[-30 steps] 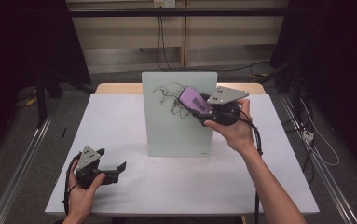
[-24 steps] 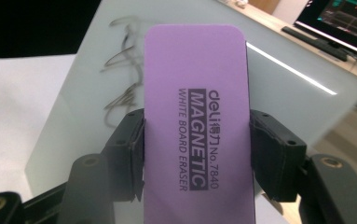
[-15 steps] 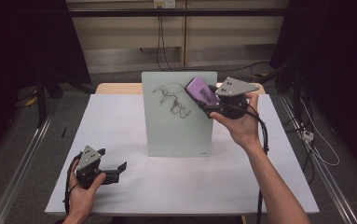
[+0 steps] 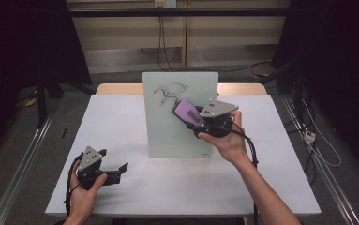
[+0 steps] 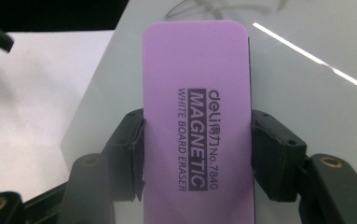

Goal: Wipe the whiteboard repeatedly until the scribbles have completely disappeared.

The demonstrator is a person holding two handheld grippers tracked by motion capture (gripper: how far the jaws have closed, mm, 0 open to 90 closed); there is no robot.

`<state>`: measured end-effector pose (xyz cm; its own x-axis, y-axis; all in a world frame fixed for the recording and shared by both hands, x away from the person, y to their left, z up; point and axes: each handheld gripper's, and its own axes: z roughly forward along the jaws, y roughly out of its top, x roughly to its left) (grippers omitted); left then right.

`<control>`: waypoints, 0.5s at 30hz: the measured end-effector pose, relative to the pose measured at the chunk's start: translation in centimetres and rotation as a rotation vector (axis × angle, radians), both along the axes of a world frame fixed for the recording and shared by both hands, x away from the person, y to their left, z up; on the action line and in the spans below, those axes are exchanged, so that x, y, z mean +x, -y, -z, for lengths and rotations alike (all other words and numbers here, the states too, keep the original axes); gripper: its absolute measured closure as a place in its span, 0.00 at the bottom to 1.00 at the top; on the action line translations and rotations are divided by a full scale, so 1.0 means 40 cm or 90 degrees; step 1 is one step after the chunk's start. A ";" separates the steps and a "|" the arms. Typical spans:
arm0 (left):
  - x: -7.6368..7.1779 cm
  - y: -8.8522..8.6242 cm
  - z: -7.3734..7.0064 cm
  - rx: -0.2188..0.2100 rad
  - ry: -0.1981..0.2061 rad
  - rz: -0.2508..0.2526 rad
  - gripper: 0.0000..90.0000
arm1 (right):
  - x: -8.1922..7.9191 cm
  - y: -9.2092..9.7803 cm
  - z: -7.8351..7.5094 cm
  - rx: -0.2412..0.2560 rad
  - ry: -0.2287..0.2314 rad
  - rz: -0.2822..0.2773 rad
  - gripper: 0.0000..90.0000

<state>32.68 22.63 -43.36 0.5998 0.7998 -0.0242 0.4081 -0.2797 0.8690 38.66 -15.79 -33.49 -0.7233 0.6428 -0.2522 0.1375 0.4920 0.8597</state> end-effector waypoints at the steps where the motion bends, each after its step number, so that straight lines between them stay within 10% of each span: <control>1: 0.000 0.000 0.000 -0.001 0.000 -0.002 0.05 | -0.001 -0.007 0.009 -0.003 -0.005 -0.005 0.46; 15: -0.001 -0.002 0.000 -0.004 0.000 -0.003 0.05 | -0.018 -0.083 0.101 -0.040 -0.061 -0.059 0.46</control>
